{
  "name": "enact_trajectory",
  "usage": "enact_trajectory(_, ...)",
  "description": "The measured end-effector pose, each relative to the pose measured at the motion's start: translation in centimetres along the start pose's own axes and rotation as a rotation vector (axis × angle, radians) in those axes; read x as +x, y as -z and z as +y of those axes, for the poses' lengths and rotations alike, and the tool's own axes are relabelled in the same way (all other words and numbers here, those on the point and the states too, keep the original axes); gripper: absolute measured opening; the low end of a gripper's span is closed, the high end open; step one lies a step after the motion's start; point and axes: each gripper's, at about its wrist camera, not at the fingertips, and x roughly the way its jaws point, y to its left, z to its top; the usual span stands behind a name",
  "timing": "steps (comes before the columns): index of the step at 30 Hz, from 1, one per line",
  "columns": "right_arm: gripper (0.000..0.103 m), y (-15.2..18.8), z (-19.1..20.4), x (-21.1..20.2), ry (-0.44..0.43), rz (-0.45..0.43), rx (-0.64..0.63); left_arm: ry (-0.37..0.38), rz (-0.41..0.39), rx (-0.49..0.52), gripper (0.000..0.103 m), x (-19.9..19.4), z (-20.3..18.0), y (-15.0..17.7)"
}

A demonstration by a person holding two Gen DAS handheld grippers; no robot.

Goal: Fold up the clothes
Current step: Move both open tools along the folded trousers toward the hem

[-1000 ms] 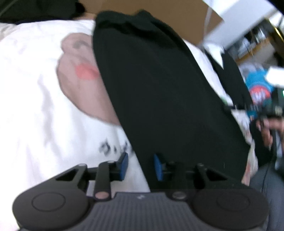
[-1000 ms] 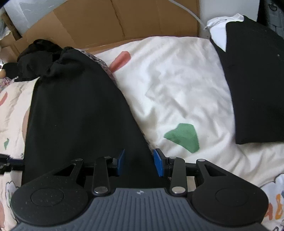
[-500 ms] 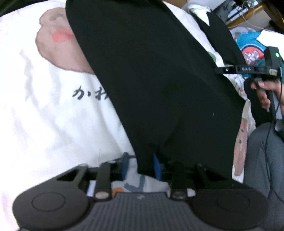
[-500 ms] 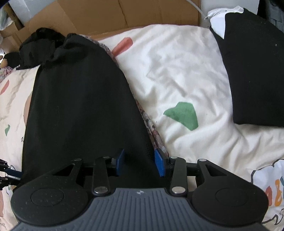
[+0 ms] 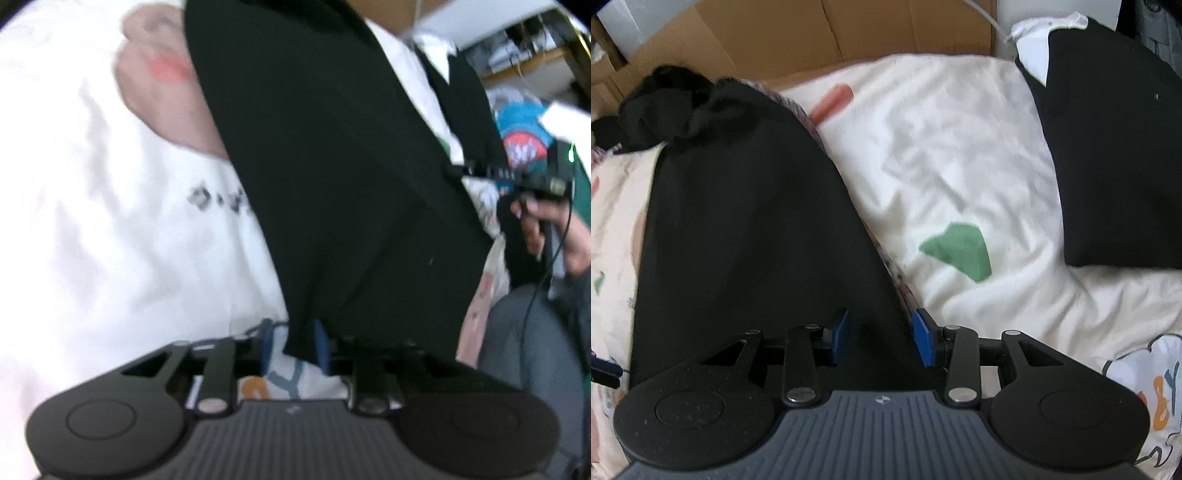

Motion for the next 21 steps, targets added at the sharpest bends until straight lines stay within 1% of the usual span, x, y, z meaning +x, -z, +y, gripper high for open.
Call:
enact_trajectory(2,0.042,-0.9,-0.1,-1.5,-0.026,-0.036,0.012,-0.07,-0.006,0.0,0.031,-1.8,-0.1,-1.0)
enact_trajectory(3,0.042,-1.3,-0.2,-2.1,-0.036,-0.046,0.02,-0.1,-0.024,-0.03,0.031,-3.4,-0.2,-2.0)
enact_trajectory(6,0.043,-2.4,-0.3,-4.0,-0.056,-0.076,0.031,-0.154,-0.052,-0.037,0.032,-6.3,-1.7,-3.8)
enact_trajectory(8,0.044,-3.0,-0.2,-4.9,-0.068,-0.084,0.022,-0.175,-0.068,-0.03,0.032,-7.6,-2.7,-4.4)
enact_trajectory(10,0.045,-3.9,-0.2,-6.8,-0.091,-0.099,0.007,-0.191,-0.105,-0.044,0.032,-9.8,-4.6,-5.4)
enact_trajectory(13,0.047,-5.1,-0.7,-9.2,-0.145,-0.106,0.011,-0.221,-0.151,-0.043,0.032,-12.1,-7.4,-6.0)
enact_trajectory(14,0.048,-5.5,-0.9,-9.9,-0.168,-0.104,0.014,-0.239,-0.164,-0.04,0.032,-12.9,-8.5,-6.2)
enact_trajectory(15,0.05,-5.8,-1.1,-10.5,-0.189,-0.098,0.015,-0.265,-0.176,-0.054,0.032,-14.0,-9.8,-6.3)
enact_trajectory(16,0.051,-6.1,-1.2,-11.0,-0.208,-0.091,0.015,-0.288,-0.187,-0.068,0.032,-15.0,-10.9,-6.4)
enact_trajectory(18,0.051,-6.5,-1.5,-12.1,-0.24,-0.08,0.011,-0.297,-0.198,-0.086,0.032,-16.3,-11.8,-6.1)
enact_trajectory(20,0.052,-6.6,-1.7,-13.0,-0.259,-0.075,-0.001,-0.323,-0.207,-0.096,0.034,-17.1,-14.0,-5.7)
enact_trajectory(21,0.053,-6.7,-1.8,-13.4,-0.268,-0.073,-0.007,-0.323,-0.207,-0.1,0.034,-17.2,-14.5,-5.4)
